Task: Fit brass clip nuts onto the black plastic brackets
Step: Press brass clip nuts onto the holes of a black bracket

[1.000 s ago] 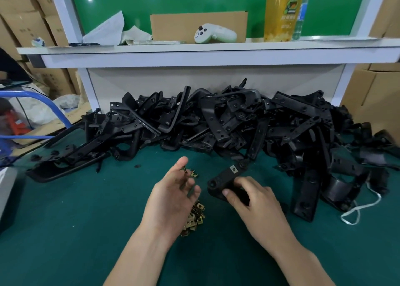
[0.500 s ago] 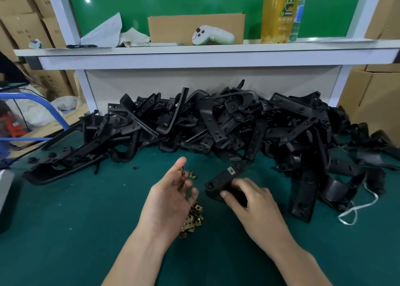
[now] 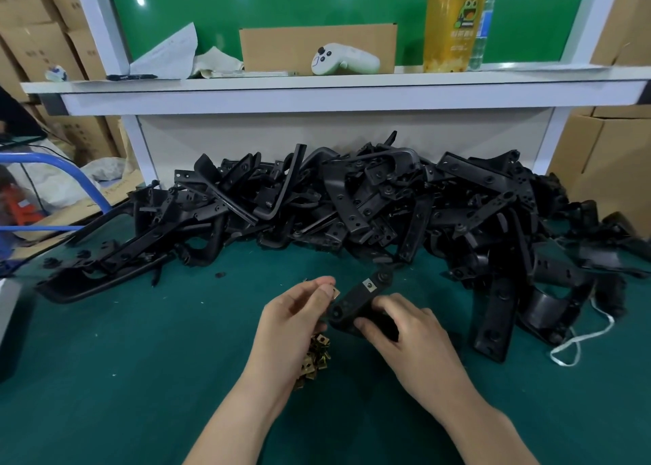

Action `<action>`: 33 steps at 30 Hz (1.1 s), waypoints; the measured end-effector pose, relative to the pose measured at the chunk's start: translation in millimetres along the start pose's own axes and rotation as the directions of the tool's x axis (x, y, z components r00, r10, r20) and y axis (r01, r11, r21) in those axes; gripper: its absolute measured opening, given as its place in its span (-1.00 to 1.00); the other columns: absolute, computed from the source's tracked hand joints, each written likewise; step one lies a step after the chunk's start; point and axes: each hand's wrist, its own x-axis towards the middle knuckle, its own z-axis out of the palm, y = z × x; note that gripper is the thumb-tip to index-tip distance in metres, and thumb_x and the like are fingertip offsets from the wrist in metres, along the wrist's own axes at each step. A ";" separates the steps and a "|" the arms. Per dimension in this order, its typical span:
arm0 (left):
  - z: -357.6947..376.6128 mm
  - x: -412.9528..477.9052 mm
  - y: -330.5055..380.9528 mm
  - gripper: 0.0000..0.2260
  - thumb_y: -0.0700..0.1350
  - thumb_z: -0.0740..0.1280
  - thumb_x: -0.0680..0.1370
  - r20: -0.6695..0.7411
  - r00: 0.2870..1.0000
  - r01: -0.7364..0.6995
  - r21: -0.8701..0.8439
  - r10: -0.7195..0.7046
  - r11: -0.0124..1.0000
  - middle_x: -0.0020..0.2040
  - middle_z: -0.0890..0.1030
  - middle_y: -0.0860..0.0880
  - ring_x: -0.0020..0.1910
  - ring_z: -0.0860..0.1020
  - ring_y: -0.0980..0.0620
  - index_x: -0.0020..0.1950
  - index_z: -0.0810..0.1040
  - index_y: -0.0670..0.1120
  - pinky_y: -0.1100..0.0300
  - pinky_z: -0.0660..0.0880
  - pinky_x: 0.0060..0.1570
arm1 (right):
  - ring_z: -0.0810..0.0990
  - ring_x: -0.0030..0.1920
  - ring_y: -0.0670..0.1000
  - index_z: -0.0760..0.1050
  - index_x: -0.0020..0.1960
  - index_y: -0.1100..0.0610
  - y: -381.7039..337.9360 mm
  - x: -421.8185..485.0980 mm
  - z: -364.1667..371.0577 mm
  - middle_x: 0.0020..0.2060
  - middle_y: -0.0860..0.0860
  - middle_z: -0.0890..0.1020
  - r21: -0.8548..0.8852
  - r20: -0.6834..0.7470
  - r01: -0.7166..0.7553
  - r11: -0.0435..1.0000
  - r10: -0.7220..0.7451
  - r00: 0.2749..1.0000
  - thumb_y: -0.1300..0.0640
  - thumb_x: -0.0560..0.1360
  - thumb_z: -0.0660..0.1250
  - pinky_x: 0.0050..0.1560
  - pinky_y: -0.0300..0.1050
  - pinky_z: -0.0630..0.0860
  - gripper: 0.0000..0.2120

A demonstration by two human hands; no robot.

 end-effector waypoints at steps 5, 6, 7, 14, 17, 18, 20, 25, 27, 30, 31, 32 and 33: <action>-0.2 -1.1 2.2 -0.84 -0.01 0.38 0.60 0.024 1.000 -0.013 0.045 0.012 0.999 0.02 0.73 0.13 0.00 0.66 0.21 0.03 0.70 0.25 0.25 0.50 -0.06 | 0.32 0.02 -0.44 0.52 0.15 -0.13 -0.9 0.2 0.1 -0.05 -0.35 0.47 -0.002 -0.008 0.031 1.000 -0.031 0.999 -0.26 0.55 0.21 -0.05 -0.40 0.27 -0.70; -0.2 -1.1 2.0 -0.84 -0.01 0.38 0.60 0.030 0.999 -0.013 0.044 0.012 0.999 0.02 0.73 0.12 0.01 0.66 0.20 0.03 0.70 0.25 0.26 0.50 -0.06 | 0.31 0.02 -0.47 0.52 0.15 -0.13 -1.0 0.6 0.4 -0.06 -0.35 0.46 -0.006 -0.010 0.033 0.999 -0.033 0.999 -0.25 0.55 0.22 -0.05 -0.41 0.27 -0.71; -0.1 -1.0 1.8 -0.84 -0.01 0.38 0.60 0.034 0.999 -0.014 0.043 0.012 0.999 0.02 0.73 0.12 0.01 0.66 0.20 0.03 0.70 0.24 0.26 0.50 -0.07 | 0.30 0.02 -0.47 0.52 0.15 -0.13 -1.0 0.6 0.5 -0.06 -0.35 0.45 -0.008 -0.013 0.035 0.999 -0.035 0.999 -0.25 0.55 0.22 -0.05 -0.41 0.27 -0.72; -0.1 0.5 1.0 -0.82 -0.05 0.38 0.61 0.043 0.999 -0.029 0.057 0.027 0.998 0.00 0.73 0.14 -0.04 0.65 0.23 0.01 0.71 0.25 0.34 0.54 -0.14 | 0.29 0.04 -0.51 0.52 0.15 -0.11 0.4 0.3 2.4 -0.06 -0.35 0.45 -0.022 -0.036 0.054 0.998 -0.054 0.998 -0.25 0.55 0.22 -0.07 -0.41 0.27 -0.70; -0.7 0.1 1.1 -0.82 -0.04 0.38 0.60 0.054 0.998 -0.046 0.082 0.041 0.996 -0.02 0.73 0.14 -0.04 0.65 0.23 0.00 0.71 0.25 0.38 0.55 -0.12 | 0.31 0.00 -0.46 0.51 0.17 -0.11 1.0 0.3 2.5 -0.04 -0.35 0.45 -0.023 -0.029 0.048 0.999 -0.049 0.998 -0.29 0.53 0.19 -0.07 -0.41 0.27 -0.65; -0.3 0.0 0.9 -0.82 -0.05 0.38 0.60 0.056 0.997 -0.051 0.088 0.046 0.995 -0.03 0.73 0.14 -0.05 0.66 0.23 0.00 0.71 0.25 0.38 0.55 -0.11 | 0.32 -0.03 -0.44 0.51 0.18 -0.12 1.3 0.0 2.6 -0.03 -0.35 0.45 -0.023 -0.027 0.047 0.999 -0.048 0.998 -0.30 0.53 0.18 -0.07 -0.40 0.28 -0.64; 0.5 0.3 0.2 -0.82 -0.06 0.38 0.60 0.035 0.998 -0.052 0.073 0.050 0.996 -0.04 0.73 0.12 -0.06 0.66 0.21 -0.01 0.71 0.23 0.34 0.57 -0.10 | 0.33 -0.04 -0.41 0.50 0.18 -0.13 1.6 -0.3 2.8 -0.02 -0.35 0.46 -0.022 -0.029 0.048 0.999 -0.049 0.998 -0.31 0.53 0.17 -0.07 -0.40 0.28 -0.64; 1.3 2.2 -0.9 -0.80 -0.08 0.38 0.61 -0.009 1.000 -0.015 0.038 0.016 0.999 -0.04 0.73 0.10 -0.07 0.66 0.17 -0.04 0.72 0.21 0.25 0.58 -0.08 | 0.29 0.02 -0.48 0.50 0.17 -0.13 1.3 0.6 2.6 -0.04 -0.36 0.43 -0.019 -0.032 0.052 0.998 -0.053 0.998 -0.30 0.54 0.18 -0.06 -0.42 0.27 -0.65; 2.1 2.0 -0.8 -0.80 -0.08 0.38 0.61 -0.004 1.000 -0.009 0.048 0.009 0.999 -0.03 0.73 0.12 -0.05 0.66 0.17 -0.03 0.72 0.22 0.25 0.58 -0.09 | 0.26 0.04 -0.51 0.50 0.17 -0.12 0.9 0.6 2.6 -0.04 -0.36 0.43 -0.023 -0.032 0.057 0.998 -0.058 0.998 -0.28 0.55 0.19 -0.07 -0.42 0.27 -0.67; 2.9 1.8 -0.2 -0.81 -0.07 0.38 0.61 -0.001 1.000 -0.008 0.063 0.008 0.998 -0.03 0.73 0.13 -0.04 0.66 0.18 -0.02 0.72 0.23 0.25 0.58 -0.09 | 0.30 0.01 -0.47 0.50 0.17 -0.12 0.7 0.1 2.5 -0.04 -0.36 0.43 -0.022 -0.031 0.055 0.998 -0.056 0.998 -0.27 0.56 0.22 -0.07 -0.41 0.28 -0.69; 2.9 1.6 0.0 -0.81 -0.06 0.38 0.61 -0.001 1.000 -0.008 0.066 0.008 0.998 -0.03 0.73 0.12 -0.05 0.66 0.18 -0.03 0.72 0.23 0.26 0.57 -0.09 | 0.31 -0.01 -0.45 0.50 0.17 -0.12 0.6 -0.1 2.3 -0.04 -0.36 0.43 -0.024 -0.029 0.053 0.998 -0.054 0.998 -0.26 0.56 0.22 -0.07 -0.40 0.28 -0.69; 3.1 1.5 0.2 -0.81 -0.06 0.38 0.61 -0.002 1.000 -0.007 0.068 0.007 0.998 -0.04 0.73 0.12 -0.05 0.66 0.19 -0.03 0.72 0.23 0.27 0.57 -0.10 | 0.32 -0.01 -0.43 0.50 0.18 -0.11 0.7 -0.1 2.3 -0.03 -0.36 0.43 -0.025 -0.028 0.054 0.998 -0.055 0.998 -0.26 0.56 0.23 -0.07 -0.39 0.29 -0.70; 3.1 1.2 0.4 -0.81 -0.06 0.38 0.61 -0.003 1.000 -0.005 0.070 0.005 0.998 -0.04 0.73 0.12 -0.06 0.66 0.20 -0.03 0.72 0.23 0.28 0.57 -0.11 | 0.32 0.00 -0.44 0.51 0.18 -0.10 0.9 -0.1 2.3 -0.03 -0.36 0.43 -0.026 -0.026 0.058 0.998 -0.059 0.998 -0.25 0.57 0.24 -0.07 -0.37 0.28 -0.69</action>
